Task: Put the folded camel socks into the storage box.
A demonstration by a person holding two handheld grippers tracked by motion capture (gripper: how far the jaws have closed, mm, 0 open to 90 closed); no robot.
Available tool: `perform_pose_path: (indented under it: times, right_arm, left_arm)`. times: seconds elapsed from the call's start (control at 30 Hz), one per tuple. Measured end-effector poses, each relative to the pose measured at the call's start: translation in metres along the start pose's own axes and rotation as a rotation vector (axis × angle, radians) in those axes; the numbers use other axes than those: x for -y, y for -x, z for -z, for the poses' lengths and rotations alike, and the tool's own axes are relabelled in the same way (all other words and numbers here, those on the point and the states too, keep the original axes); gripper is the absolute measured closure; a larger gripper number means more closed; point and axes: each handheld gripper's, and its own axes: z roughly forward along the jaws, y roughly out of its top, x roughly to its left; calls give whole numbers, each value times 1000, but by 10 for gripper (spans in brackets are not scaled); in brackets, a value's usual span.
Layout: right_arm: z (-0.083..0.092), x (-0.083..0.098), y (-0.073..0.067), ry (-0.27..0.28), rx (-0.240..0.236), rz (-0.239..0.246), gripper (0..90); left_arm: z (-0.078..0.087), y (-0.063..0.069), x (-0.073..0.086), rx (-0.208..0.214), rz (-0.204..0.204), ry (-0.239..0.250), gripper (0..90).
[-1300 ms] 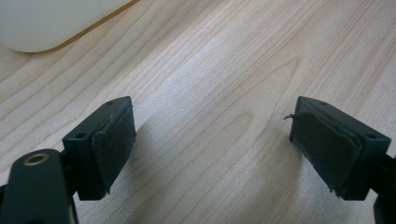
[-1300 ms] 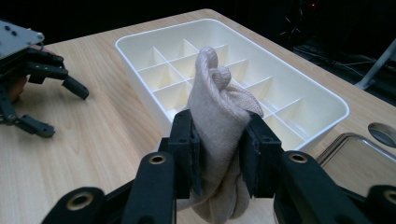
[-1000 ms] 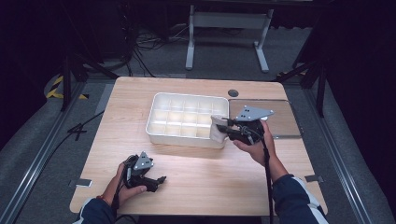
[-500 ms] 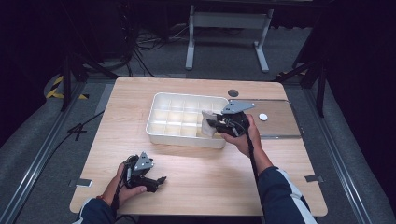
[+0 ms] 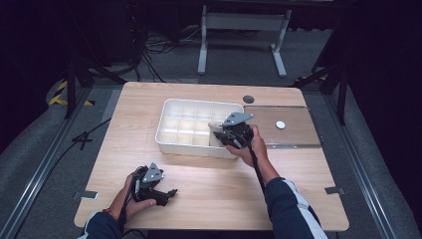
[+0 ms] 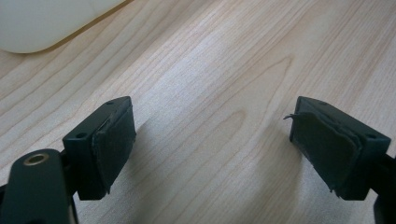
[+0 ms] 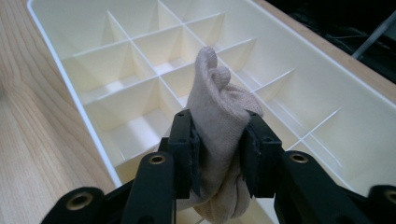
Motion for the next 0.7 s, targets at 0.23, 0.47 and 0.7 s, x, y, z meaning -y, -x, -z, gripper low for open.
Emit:
perform_pose_path:
  times: [0.23,0.47,0.7]
  right_arm:
    - [-13,4,-1,-81,-32,17,654]
    - [-17,-1,3,-153,-80,9,632]
    - [-14,-9,9,-180,-94,-24,566]
  left_arm:
    - [0,0,0,0,3,3,147]
    - [0,1,0,-9,1,7,147]
    - [0,2,0,-4,7,6,147]
